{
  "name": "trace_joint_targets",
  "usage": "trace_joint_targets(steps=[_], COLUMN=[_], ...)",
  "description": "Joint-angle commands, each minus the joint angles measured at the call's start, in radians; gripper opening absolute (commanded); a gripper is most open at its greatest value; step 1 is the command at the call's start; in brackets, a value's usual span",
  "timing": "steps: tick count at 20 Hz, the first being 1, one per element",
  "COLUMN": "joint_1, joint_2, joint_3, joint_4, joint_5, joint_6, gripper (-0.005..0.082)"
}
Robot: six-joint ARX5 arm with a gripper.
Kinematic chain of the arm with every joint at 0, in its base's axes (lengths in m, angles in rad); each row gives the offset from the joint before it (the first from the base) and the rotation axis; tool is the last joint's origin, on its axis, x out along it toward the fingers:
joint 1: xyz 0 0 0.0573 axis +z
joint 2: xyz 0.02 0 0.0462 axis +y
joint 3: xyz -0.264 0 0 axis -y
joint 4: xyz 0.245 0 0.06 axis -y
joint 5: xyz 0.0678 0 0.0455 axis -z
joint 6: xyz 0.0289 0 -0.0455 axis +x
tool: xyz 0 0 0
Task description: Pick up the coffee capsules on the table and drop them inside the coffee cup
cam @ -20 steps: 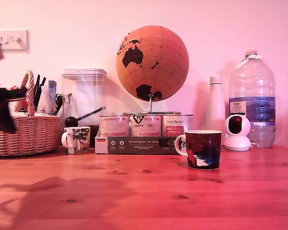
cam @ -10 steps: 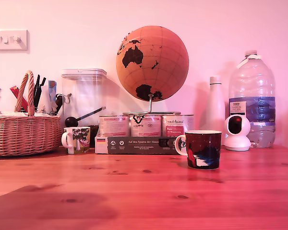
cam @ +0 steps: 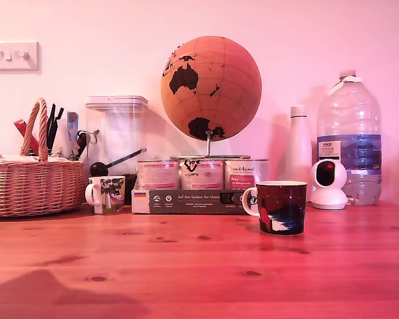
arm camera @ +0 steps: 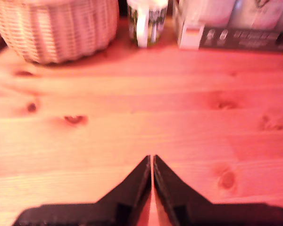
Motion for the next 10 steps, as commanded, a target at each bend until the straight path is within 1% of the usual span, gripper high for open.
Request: trace_joint_targets(steps=[1, 6, 8, 10], joint_1=[0.001, 0.001, 0.001, 0.001], joint_2=[-0.066, -0.246, -0.3, -0.348], joint_3=[-0.027, -0.027, -0.027, -0.027], joint_4=[-0.039, -0.177, -0.208, -0.24], joint_5=[-0.006, -0.01, -0.013, -0.014], joint_6=[-0.005, -0.006, -0.029, -0.03], gripper=[-0.0021, -0.0021, -0.0021, -0.0021])
